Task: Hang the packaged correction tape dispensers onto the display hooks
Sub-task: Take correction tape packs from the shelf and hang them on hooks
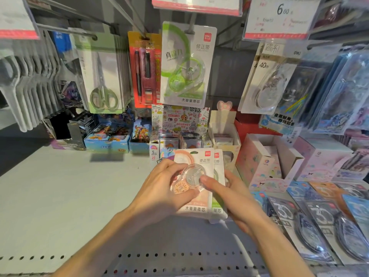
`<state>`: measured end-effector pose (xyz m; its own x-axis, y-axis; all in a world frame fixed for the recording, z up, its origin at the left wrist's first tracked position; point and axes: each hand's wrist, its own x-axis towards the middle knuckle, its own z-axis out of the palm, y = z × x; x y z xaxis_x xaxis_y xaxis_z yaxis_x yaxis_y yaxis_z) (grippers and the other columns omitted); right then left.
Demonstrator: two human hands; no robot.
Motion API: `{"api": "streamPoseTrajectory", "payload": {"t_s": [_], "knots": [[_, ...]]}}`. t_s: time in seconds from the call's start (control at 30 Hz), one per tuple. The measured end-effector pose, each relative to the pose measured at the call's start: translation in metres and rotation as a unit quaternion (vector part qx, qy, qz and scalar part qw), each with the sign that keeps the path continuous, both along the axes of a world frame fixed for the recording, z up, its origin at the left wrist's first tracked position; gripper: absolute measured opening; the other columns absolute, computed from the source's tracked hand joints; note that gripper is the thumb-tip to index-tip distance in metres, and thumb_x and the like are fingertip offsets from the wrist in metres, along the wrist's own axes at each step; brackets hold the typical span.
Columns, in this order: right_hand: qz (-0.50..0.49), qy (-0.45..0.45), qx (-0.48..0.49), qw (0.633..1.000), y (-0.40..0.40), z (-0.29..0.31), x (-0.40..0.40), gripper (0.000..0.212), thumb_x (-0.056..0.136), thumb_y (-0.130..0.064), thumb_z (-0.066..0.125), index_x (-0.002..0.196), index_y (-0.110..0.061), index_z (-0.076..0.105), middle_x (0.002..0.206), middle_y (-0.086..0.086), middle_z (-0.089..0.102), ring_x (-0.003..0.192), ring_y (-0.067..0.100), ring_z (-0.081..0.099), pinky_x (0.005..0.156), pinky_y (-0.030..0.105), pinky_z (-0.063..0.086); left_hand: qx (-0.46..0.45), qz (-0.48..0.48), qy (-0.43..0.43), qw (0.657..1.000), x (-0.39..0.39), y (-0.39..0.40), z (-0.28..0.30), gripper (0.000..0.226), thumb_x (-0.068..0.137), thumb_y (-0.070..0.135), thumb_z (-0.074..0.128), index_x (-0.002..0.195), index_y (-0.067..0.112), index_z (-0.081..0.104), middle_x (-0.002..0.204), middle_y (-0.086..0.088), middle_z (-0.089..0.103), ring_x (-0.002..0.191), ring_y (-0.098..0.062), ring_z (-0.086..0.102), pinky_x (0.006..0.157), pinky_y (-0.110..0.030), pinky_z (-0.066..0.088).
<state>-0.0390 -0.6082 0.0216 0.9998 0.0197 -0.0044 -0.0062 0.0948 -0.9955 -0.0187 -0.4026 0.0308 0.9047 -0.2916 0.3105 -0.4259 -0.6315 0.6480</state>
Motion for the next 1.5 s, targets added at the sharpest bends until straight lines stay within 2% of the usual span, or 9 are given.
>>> {"api": "streamPoseTrajectory", "payload": {"t_s": [0.27,0.4,0.6,0.83,0.97,1.1,1.2,1.3,1.5], "knots": [[0.009,-0.073,0.043,0.996,0.002,0.023,0.003,0.068,0.071,-0.030,0.089,0.133,-0.019,0.064,0.122,0.008,0.078,0.112,0.031,0.075,0.102,0.050,0.055,-0.156,0.041,-0.005,0.987,-0.006,0.006,0.032,0.089,0.068,0.073,0.076,0.144,0.037,0.046,0.135,0.027,0.042,0.121,0.021,0.042,0.092,-0.005,0.037],[0.025,-0.117,0.044,0.992,0.005,0.046,0.006,0.069,0.071,-0.030,0.090,0.133,-0.020,0.064,0.126,0.008,0.077,0.114,0.031,0.074,0.094,0.044,0.061,-0.308,-0.047,0.109,0.944,-0.004,0.006,0.052,0.063,0.072,0.042,0.084,0.128,0.022,0.064,0.120,0.005,0.076,0.104,-0.006,0.073,0.089,-0.027,0.059],[0.046,-0.159,0.040,0.985,0.004,0.081,0.010,0.065,0.066,-0.045,0.094,0.125,-0.032,0.071,0.129,0.007,0.075,0.117,0.030,0.073,0.097,0.047,0.059,-0.411,-0.053,0.063,0.908,-0.006,0.017,0.086,0.054,0.066,0.031,0.084,0.116,0.021,0.068,0.106,0.001,0.081,0.101,-0.019,0.077,0.084,-0.032,0.062],[-0.014,-0.221,0.013,0.975,-0.001,0.111,0.015,0.063,0.061,-0.055,0.095,0.116,-0.034,0.073,0.117,0.007,0.080,0.107,0.030,0.077,0.096,0.050,0.060,-0.441,-0.016,-0.039,0.897,-0.010,0.045,0.124,0.059,0.062,0.031,0.085,0.117,0.020,0.066,0.105,0.002,0.081,0.098,-0.018,0.077,0.078,-0.027,0.063],[-0.049,-0.265,-0.012,0.963,0.003,0.122,0.014,0.055,0.063,-0.062,0.090,0.110,-0.043,0.070,0.112,0.000,0.081,0.100,0.023,0.079,0.083,0.038,0.063,-0.434,-0.016,-0.091,0.896,-0.014,0.050,0.134,0.059,0.063,0.029,0.094,0.116,0.022,0.067,0.105,0.004,0.080,0.099,-0.017,0.077,0.080,-0.027,0.062],[-0.063,-0.297,-0.027,0.952,0.008,0.131,0.015,0.039,0.074,-0.050,0.084,0.110,-0.045,0.070,0.113,-0.003,0.080,0.101,0.019,0.078,0.084,0.040,0.063,-0.457,-0.055,-0.127,0.878,-0.022,0.051,0.144,0.051,0.066,0.032,0.086,0.113,0.025,0.068,0.106,0.002,0.080,0.098,-0.015,0.076,0.076,-0.022,0.060],[-0.050,-0.328,-0.049,0.942,0.014,0.140,0.016,0.033,0.082,-0.042,0.082,0.113,-0.043,0.069,0.116,-0.007,0.079,0.106,0.013,0.076,0.084,0.024,0.061,-0.474,-0.072,-0.149,0.865,-0.027,0.052,0.152,0.050,0.069,0.028,0.085,0.115,0.024,0.067,0.107,-0.002,0.080,0.100,-0.016,0.076,0.078,-0.024,0.060],[-0.039,-0.346,-0.051,0.936,0.023,0.150,0.021,0.032,0.089,-0.030,0.080,0.118,-0.034,0.068,0.116,-0.006,0.079,0.108,0.013,0.075,0.088,0.024,0.061,-0.478,-0.084,-0.166,0.858,-0.030,0.051,0.158,0.048,0.070,0.027,0.084,0.115,0.026,0.067,0.109,0.000,0.079,0.101,-0.015,0.075,0.079,-0.025,0.060],[-0.035,-0.353,-0.044,0.934,0.034,0.170,0.032,0.042,0.082,-0.039,0.081,0.120,-0.033,0.062,0.113,-0.008,0.080,0.104,0.013,0.077,0.085,0.026,0.062,-0.473,-0.083,-0.171,0.860,-0.032,0.053,0.162,0.049,0.069,0.028,0.084,0.115,0.026,0.066,0.108,0.000,0.080,0.100,-0.014,0.075,0.079,-0.026,0.060]]}}
